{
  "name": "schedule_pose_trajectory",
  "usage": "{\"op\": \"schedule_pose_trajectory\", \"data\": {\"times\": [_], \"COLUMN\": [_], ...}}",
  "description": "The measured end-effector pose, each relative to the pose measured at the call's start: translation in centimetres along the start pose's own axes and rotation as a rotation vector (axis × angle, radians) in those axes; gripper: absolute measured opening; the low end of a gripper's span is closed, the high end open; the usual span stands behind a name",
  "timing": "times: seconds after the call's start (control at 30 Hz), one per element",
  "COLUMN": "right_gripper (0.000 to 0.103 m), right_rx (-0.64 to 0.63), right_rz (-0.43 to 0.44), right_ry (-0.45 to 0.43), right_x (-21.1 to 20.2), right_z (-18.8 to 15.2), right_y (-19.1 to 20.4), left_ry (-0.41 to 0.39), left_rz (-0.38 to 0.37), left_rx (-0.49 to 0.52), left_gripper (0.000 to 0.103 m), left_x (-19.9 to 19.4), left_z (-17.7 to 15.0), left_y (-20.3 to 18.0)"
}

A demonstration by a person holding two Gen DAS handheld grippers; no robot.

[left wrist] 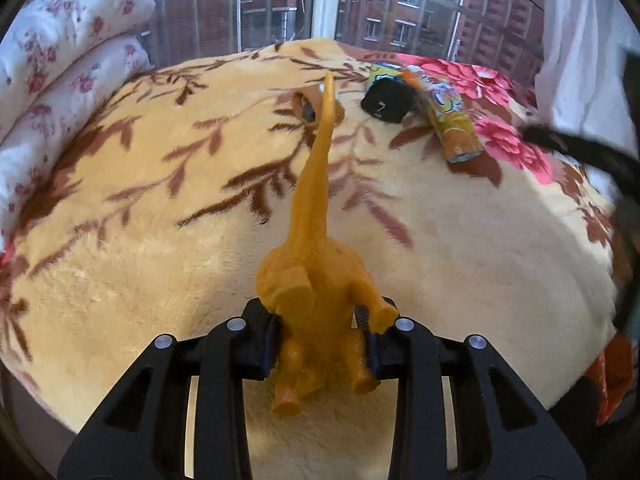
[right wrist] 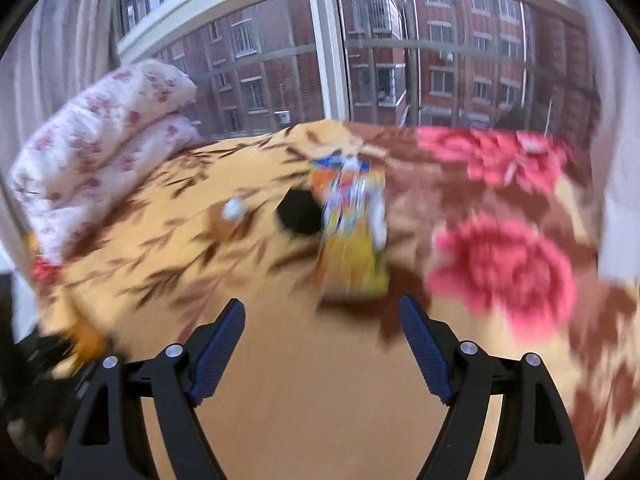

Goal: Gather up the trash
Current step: 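Grasp the orange toy dinosaur with the left tool while the right tool grasps the orange drink pouch, then lower both tools over the orange bucket and open them to drop the dinosaur and pouch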

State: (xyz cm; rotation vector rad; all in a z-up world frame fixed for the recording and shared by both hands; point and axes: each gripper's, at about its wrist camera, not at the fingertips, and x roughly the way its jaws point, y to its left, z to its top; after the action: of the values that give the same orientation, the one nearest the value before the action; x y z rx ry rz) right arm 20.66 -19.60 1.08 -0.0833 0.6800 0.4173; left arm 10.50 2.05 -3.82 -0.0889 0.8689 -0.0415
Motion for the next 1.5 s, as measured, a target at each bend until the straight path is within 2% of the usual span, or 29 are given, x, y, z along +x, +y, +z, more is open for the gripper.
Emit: {"op": "schedule_pose_trajectory", "data": {"times": [0.13,0.27,0.33,0.4,0.5,0.7,0.83,0.9,1.03,1.2,1.43,1.5], "right_gripper": [0.078,0.078,0.07,0.047,0.045,0.044,0.044,0.044,0.045,0.045,0.045,0.045], "right_rx": [0.017,0.048,0.041,0.024,0.037,0.073,0.087,0.095,0.101,0.092,0.063,0.049], "right_rz": [-0.059,-0.116,-0.161,-0.219,-0.24,-0.131,-0.028,-0.003,0.051,0.097,0.183,0.175], "right_ry": [0.056,0.116,0.144,0.173,0.175,0.061,-0.011,-0.034,-0.075,-0.087,-0.064,-0.058], "right_x": [5.9,10.0,12.0,13.4,13.5,7.5,1.9,-0.5,-5.6,-10.8,-16.6,-17.9], "right_z": [3.7,4.9,5.0,5.0,5.0,4.6,3.5,2.7,0.0,-4.0,-11.5,-13.8], "right_y": [-0.1,0.5,1.0,1.2,0.9,1.1,1.2,1.2,1.2,2.8,6.5,7.4], "left_ry": [-0.021,-0.035,-0.038,-0.038,-0.042,-0.062,-0.086,-0.1,-0.131,-0.124,-0.082,-0.061], "left_rz": [-0.02,-0.022,-0.03,-0.041,-0.057,-0.068,-0.081,-0.089,-0.093,-0.126,-0.163,-0.165], "left_rx": [-0.014,-0.012,-0.013,-0.019,-0.032,-0.034,-0.046,-0.047,-0.026,-0.01,0.038,0.046], "left_gripper": [0.032,0.032,0.032,0.032,0.032,0.032,0.032,0.032,0.032,0.032,0.032,0.032], "left_x": [0.6,0.8,0.7,0.8,0.8,0.4,-1.1,-2.1,-4.8,-7.6,-10.6,-10.8], "left_z": [0.4,0.0,0.0,0.0,0.0,-0.1,0.1,0.2,-0.1,-1.6,-5.9,-7.0], "left_y": [0.1,0.1,0.1,0.3,0.6,0.6,0.8,0.8,0.2,-0.6,-2.4,-2.6]}}
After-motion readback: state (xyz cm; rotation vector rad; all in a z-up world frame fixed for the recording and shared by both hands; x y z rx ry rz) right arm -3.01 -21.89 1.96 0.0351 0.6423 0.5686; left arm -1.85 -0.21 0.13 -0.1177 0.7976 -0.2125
